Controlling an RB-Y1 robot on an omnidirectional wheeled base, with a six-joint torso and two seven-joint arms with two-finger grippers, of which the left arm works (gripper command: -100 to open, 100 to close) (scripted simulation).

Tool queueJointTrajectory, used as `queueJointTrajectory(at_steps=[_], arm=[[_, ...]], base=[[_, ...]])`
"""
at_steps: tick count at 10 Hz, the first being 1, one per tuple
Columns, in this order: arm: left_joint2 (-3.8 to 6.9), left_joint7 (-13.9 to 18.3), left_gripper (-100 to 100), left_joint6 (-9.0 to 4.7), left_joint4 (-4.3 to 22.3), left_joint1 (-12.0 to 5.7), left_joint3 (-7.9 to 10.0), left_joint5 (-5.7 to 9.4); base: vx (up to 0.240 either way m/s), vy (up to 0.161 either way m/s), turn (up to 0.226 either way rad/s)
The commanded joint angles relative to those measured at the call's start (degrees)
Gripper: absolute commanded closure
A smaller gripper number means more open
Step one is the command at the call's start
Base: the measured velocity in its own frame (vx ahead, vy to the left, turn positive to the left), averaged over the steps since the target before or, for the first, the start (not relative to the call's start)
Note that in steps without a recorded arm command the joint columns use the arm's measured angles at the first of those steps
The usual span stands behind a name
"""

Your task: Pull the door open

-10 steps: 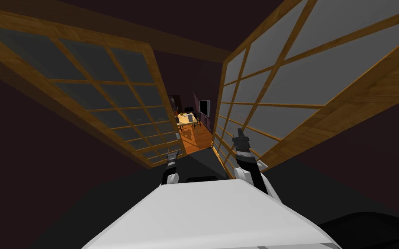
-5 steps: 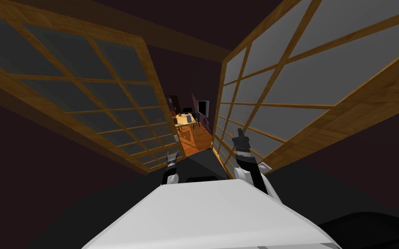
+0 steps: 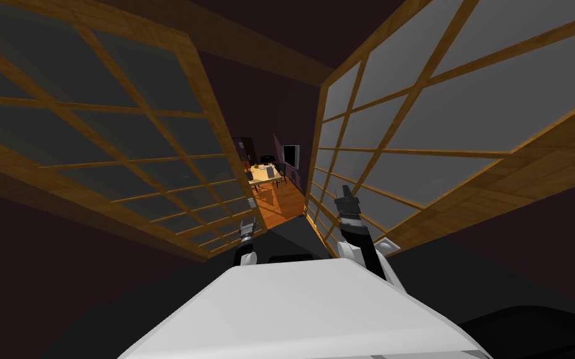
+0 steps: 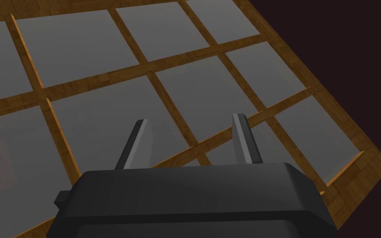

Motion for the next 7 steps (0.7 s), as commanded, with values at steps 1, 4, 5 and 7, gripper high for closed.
queueJointTrajectory(at_steps=[1,4,5,7], arm=[[0.24,1.5,-100,-0.56,2.2,-0.86,-0.32,0.89],[0.59,4.0,-100,-1.22,5.4,-1.98,-0.86,2.69],[0.74,5.0,-100,-1.48,6.7,-2.43,-1.08,3.42],[0.92,6.3,-100,-1.83,8.3,-3.02,-1.36,4.35]], base=[[0.081,0.049,-0.047],[0.09,0.055,-0.066],[0.091,0.06,-0.075],[0.099,0.065,-0.064]])
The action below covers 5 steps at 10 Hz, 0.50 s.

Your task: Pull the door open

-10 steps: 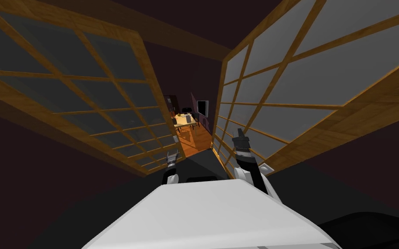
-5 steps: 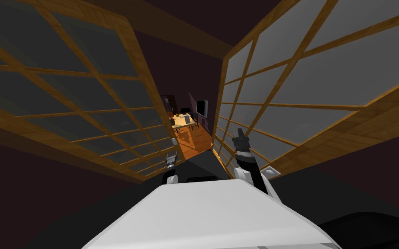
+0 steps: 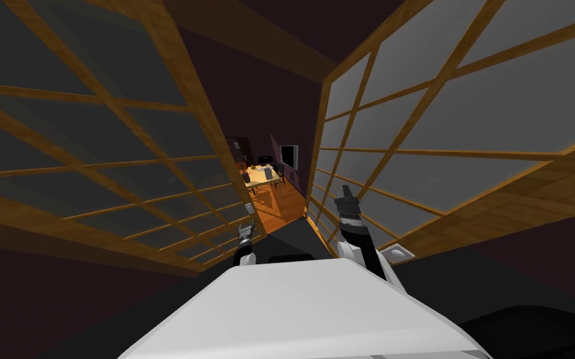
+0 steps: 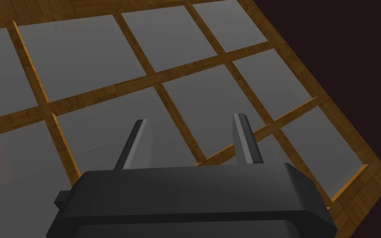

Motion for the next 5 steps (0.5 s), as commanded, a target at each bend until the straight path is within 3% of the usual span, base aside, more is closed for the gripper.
queueJointTrajectory(at_steps=[1,2,5], arm=[[0.13,1.3,-100,-0.43,1.6,-0.57,-0.28,0.84],[0.03,0.7,-100,-0.27,1.1,-0.45,-0.16,0.5],[2.88,4.5,-100,-1.39,2.7,0.7,0.02,1.11]], base=[[0.099,0.056,-0.05],[0.047,0.027,-0.012],[0.195,0.021,-0.08]])
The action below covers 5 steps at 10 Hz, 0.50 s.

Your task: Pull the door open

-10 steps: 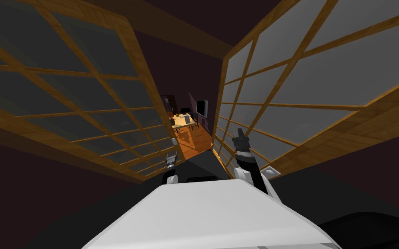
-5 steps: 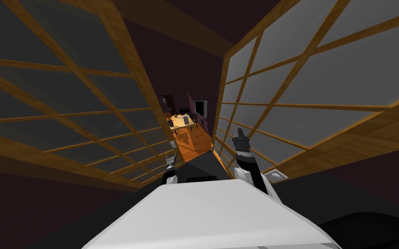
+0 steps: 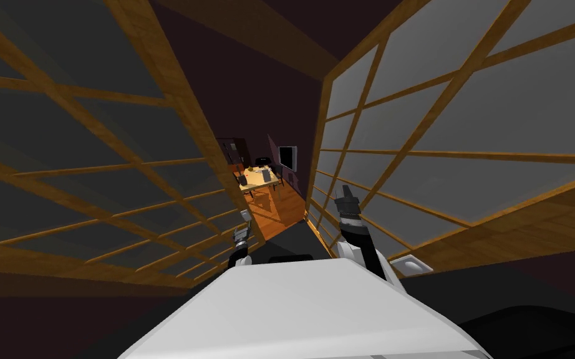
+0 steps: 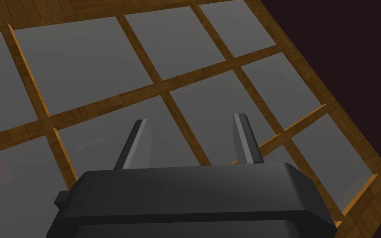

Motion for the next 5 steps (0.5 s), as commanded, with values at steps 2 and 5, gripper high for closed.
queueJointTrajectory(at_steps=[2,5], arm=[[2.1,3.2,-100,-1.22,1.8,0.77,-0.02,0.29],[3.63,5.1,-100,-1.8,2.6,1.42,0.08,0.59]], base=[[0.171,-0.003,-0.072],[0.111,0.013,-0.046]])
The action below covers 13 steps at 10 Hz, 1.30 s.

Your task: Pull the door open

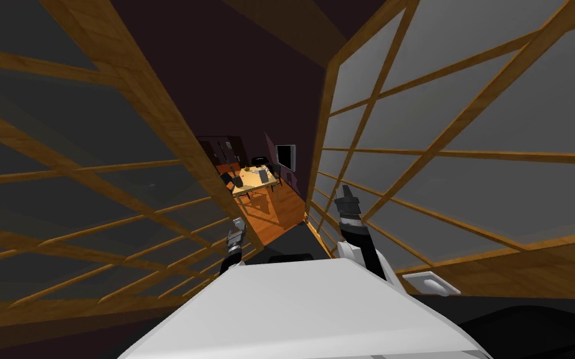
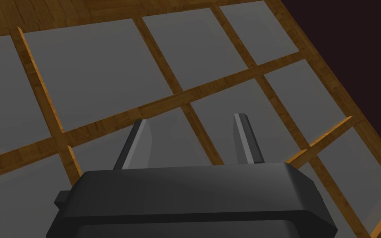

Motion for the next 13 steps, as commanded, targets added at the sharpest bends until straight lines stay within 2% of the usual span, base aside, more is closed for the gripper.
queueJointTrajectory(at_steps=[1,3,4,5,10,11,13], arm=[[1.32,2.0,-100,-0.74,1.3,0.23,-0.01,0.17],[2.47,3.5,-100,-1.17,1.9,0.72,0.07,0.39],[2.11,2.6,-100,-0.71,1.0,0.82,0.15,0.4],[2.11,2.6,100,-0.71,1.0,0.82,0.15,0.4],[2.11,2.6,100,-0.71,1.0,0.82,0.15,0.4],[2.52,3.3,100,-0.68,0.6,1.17,-0.9,-0.13],[2.91,3.9,100,-0.76,0.2,1.44,-1.78,-0.59]], base=[[0.145,0.003,-0.072],[0.153,0.018,-0.046],[0.068,0.013,-0.009],[-0.012,0.0,0.03],[-0.012,-0.003,-0.006],[-0.098,0.006,-0.053],[-0.181,0.012,-0.067]])
